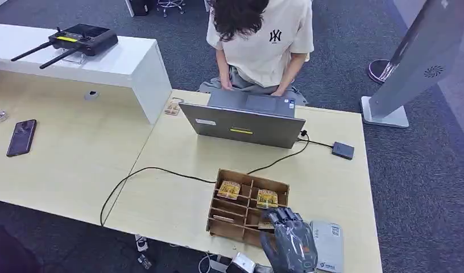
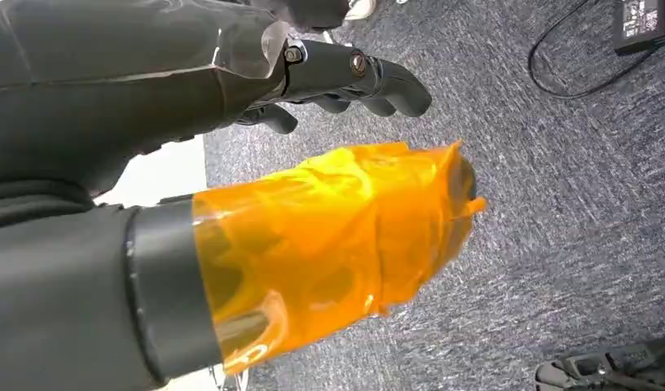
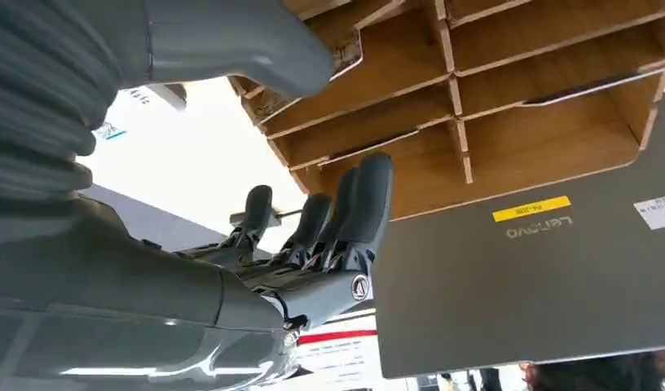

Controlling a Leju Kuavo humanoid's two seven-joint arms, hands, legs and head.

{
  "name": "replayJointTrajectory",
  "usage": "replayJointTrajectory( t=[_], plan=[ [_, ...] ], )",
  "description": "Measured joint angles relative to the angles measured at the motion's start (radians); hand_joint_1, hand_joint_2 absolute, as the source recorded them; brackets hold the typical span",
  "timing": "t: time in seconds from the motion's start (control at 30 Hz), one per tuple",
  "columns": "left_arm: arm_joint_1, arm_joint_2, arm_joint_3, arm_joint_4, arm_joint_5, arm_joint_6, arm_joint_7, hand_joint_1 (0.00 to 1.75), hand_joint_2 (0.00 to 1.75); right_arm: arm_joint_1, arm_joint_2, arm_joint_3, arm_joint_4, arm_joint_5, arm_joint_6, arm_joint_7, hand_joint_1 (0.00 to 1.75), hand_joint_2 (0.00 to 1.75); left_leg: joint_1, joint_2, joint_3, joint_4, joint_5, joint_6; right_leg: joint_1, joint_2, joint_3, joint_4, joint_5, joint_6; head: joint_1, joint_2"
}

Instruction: Pass the card to the sensor for recognition and then transmit it.

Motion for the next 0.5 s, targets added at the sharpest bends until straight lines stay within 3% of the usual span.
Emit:
replayJointTrajectory(
  t=[0.2, 0.27, 0.33, 0.5],
  plan=[
    [0.0, 0.0, 0.0, 0.0, -0.004, 0.0, 0.003, 0.0, 0.0, -0.011, 0.0, 0.0, 0.017, 0.017, 0.006, 0.006, 0.96, 1.75, 0.0, 0.0, 0.0, 0.0, 0.0, 0.0, 0.0, 0.0, 0.0, 0.0, 0.0, 0.0, 0.0, 0.0],
    [0.0, 0.0, 0.0, 0.0, -0.005, 0.0, 0.003, 0.0, 0.0, -0.014, 0.001, 0.0, 0.024, 0.02, 0.011, 0.011, 0.89, 1.75, 0.0, 0.0, 0.0, 0.0, 0.0, 0.0, 0.0, 0.0, 0.0, 0.0, 0.0, 0.0, 0.0, 0.0],
    [0.0, 0.0, 0.0, 0.0, -0.005, 0.0, 0.003, 0.0, 0.0, -0.016, 0.001, 0.0, 0.031, 0.021, 0.013, 0.011, 0.98, 1.75, 0.0, 0.0, 0.0, 0.0, 0.0, 0.0, 0.0, 0.0, 0.0, 0.0, 0.0, 0.0, 0.0, 0.0],
    [0.0, 0.0, 0.0, 0.0, -0.005, 0.0, 0.003, 0.0, 0.0, -0.017, 0.002, 0.0, 0.046, 0.029, 0.015, 0.018, 1.01, 1.75, 0.0, 0.0, 0.0, 0.0, 0.0, 0.0, 0.0, 0.0, 0.0, 0.0, 0.0, 0.0, 0.0, 0.0]
  ],
)
